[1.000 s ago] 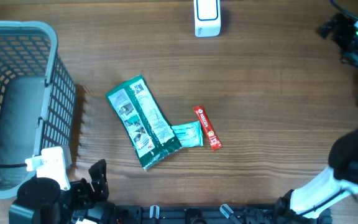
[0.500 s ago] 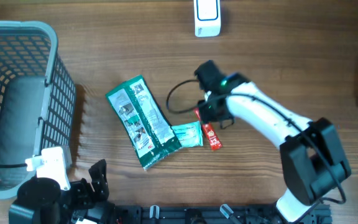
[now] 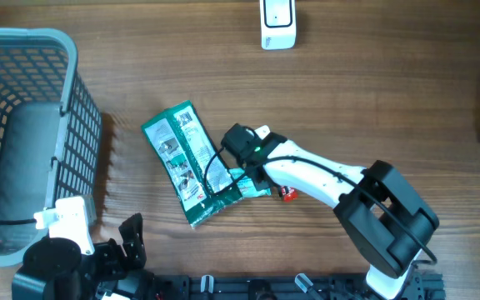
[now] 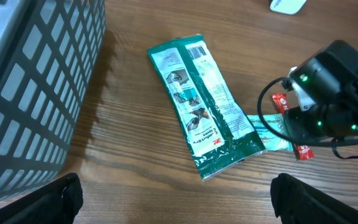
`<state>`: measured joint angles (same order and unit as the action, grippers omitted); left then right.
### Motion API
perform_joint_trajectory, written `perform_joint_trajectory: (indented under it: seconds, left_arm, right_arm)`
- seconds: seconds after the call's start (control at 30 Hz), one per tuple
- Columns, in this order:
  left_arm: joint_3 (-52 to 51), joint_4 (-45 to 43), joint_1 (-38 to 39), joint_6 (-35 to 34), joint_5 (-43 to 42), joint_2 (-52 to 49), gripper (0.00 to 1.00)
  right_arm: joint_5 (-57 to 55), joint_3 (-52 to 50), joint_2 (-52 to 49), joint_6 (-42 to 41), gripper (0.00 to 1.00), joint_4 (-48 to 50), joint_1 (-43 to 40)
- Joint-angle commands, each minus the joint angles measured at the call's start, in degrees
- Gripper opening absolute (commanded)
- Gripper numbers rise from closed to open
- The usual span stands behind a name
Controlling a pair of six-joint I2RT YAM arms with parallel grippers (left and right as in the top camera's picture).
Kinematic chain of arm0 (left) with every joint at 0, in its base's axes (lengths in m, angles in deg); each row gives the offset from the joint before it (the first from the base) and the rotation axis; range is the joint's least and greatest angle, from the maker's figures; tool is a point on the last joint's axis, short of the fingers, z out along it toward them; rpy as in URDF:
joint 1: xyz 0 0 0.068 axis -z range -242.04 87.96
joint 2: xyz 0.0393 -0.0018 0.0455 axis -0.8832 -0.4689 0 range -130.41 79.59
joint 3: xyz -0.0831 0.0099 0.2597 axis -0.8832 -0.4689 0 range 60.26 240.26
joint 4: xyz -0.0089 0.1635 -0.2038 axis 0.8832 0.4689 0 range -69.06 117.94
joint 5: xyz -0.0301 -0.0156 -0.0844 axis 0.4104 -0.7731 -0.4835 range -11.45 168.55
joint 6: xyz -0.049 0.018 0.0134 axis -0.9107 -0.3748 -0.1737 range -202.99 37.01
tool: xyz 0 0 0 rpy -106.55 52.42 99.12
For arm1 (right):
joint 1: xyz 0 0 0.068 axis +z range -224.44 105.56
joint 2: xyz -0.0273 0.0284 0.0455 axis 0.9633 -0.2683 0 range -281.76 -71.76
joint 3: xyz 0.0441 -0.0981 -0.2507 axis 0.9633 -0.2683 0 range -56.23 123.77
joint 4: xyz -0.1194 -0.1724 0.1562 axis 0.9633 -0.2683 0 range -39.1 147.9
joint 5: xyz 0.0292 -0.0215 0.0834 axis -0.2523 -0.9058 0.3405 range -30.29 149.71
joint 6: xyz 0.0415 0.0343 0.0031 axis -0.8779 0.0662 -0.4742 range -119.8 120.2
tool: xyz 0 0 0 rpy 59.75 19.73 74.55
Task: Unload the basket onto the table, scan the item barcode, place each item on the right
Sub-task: 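Grasp the red Nescafe stick by its end with right gripper, then lift the Nescafe stick up to the barcode scanner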
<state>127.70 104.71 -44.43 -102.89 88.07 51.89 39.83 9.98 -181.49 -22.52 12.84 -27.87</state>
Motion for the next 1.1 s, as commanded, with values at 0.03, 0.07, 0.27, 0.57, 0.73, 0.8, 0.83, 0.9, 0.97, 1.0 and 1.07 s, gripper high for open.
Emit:
perform_joint_trajectory:
  seconds: [0.03, 0.07, 0.27, 0.57, 0.73, 0.8, 0.83, 0.9, 0.97, 1.0, 1.07]
  left_arm:
    - [0.0, -0.1, -0.3, -0.5, -0.1, 0.0, 1.0]
    - [0.0, -0.1, -0.3, -0.5, -0.1, 0.0, 1.0]
    - [0.0, -0.1, -0.3, -0.5, -0.1, 0.0, 1.0]
    - [0.0, -0.1, -0.3, -0.5, -0.1, 0.0, 1.0]
    - [0.0, -0.1, -0.3, -0.5, -0.1, 0.0, 1.0]
    - [0.0, -0.1, -0.3, -0.5, -0.1, 0.0, 1.0]
    - [0.0, -0.1, -0.3, -0.5, -0.1, 0.0, 1.0]
    - [0.0, -0.1, -0.3, -0.5, -0.1, 0.0, 1.0]
    - [0.0, -0.1, -0.3, -0.5, -0.1, 0.0, 1.0]
    - [0.0, -0.1, -0.3, -0.5, -0.1, 0.0, 1.0]
    - [0.0, -0.1, -0.3, -0.5, -0.1, 0.0, 1.0]
  right_arm:
    - [-3.5, -0.4, -4.0, -2.9, 0.17, -1.2, 0.7]
    - [-3.5, -0.4, -4.6, -2.8, 0.08, -1.4, 0.7]
    - [10.3, 2.8, -3.7, 0.2, 0.04, -3.3, -1.4]
    - [83.6, 7.8, 10.3, 45.9, 0.04, -24.3, -29.7]
    - [99.5, 7.2, 10.3, 57.9, 0.04, -36.9, -31.6]
    - [100.3, 7.2, 10.3, 57.8, 0.04, -38.4, -31.6]
    - [100.3, 7.2, 10.3, 57.8, 0.04, -38.4, -31.6]
    - [100.3, 7.2, 10.3, 57.9, 0.04, -38.2, -31.6]
    - [98.1, 7.2, 10.3, 60.5, 0.04, -36.0, -31.6]
    - [93.7, 7.2, 10.3, 60.2, 0.04, -32.3, -31.6]
    - [82.0, 7.2, 10.3, 48.0, 0.05, -18.1, -31.6]
